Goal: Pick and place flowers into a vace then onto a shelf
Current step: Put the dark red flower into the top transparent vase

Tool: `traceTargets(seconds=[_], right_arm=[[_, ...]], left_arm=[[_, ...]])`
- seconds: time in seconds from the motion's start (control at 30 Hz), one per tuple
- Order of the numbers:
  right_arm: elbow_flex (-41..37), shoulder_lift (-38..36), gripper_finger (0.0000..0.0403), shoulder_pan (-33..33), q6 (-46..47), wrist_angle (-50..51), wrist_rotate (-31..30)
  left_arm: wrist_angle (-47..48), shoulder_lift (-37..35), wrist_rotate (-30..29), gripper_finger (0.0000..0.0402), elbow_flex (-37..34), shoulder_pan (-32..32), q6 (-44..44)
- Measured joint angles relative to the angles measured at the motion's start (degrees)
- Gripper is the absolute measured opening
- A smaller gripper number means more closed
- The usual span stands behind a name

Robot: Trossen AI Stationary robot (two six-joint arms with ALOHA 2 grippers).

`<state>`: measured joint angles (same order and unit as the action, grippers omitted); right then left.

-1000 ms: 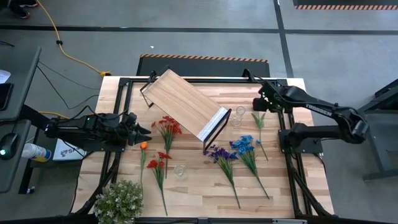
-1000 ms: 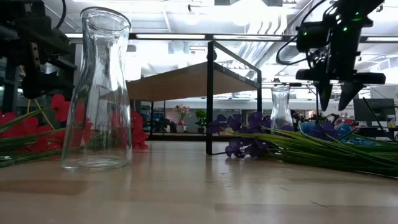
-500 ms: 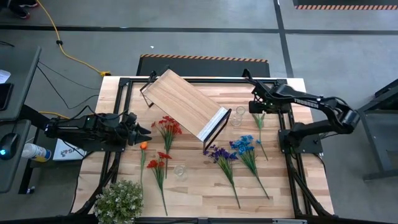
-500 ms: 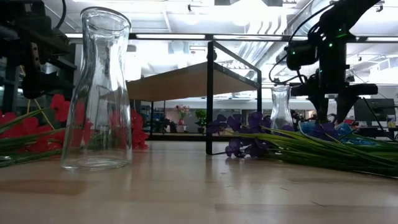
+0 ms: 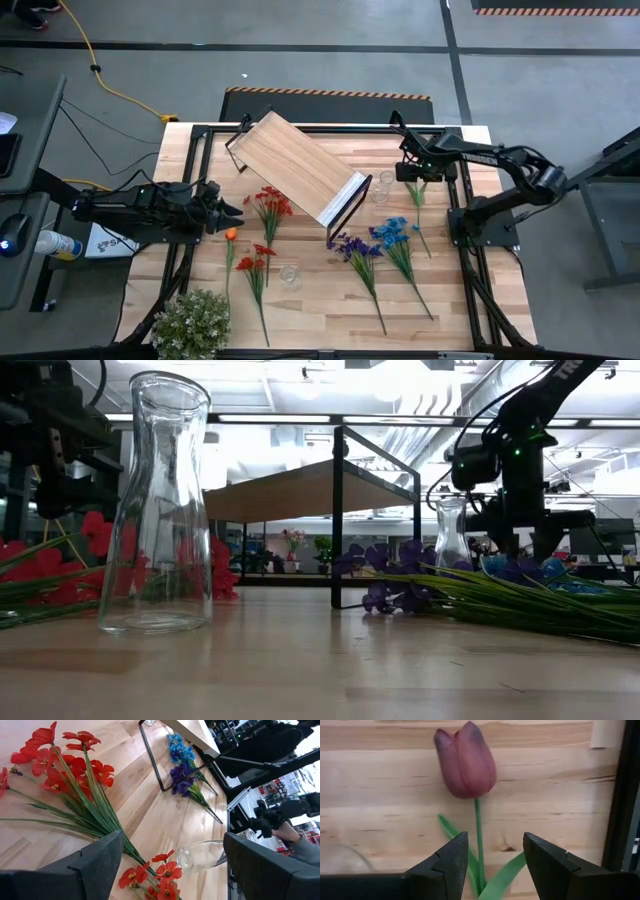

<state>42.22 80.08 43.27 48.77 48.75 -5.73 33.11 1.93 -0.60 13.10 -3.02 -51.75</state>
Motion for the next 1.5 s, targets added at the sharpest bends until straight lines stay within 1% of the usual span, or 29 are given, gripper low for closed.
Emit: traceTargets(seconds=[0.37,0.7,1.1,1.4,1.5], right_arm=[[0.0,2.67,0.0181,0.63,-0.46,-2.4,-0.11],[0.0,5.84,0.018,0.61,-0.41,-3.05,-2.7],[0.11,8.8,0.0142,0.57,-0.35,-4.56,-3.77],[0.15,9.07,0.0136,0.57,-0.39,-4.71,-4.38],[0.13,9.09,0.0126,0.57,-0.41,-4.79,-4.4]], left_arm=[[0.02,0.0,0.0,0.0376,0.0,0.01,0.02],[0.02,0.0,0.0,0.0376,0.0,0.0,0.01],[0.02,0.0,0.0,0.0376,0.0,0.0,0.02],[0.02,0.0,-0.02,0.0376,0.0,0.01,-0.58],[0.02,0.0,-0.01,0.0376,0.0,0.01,-0.6]])
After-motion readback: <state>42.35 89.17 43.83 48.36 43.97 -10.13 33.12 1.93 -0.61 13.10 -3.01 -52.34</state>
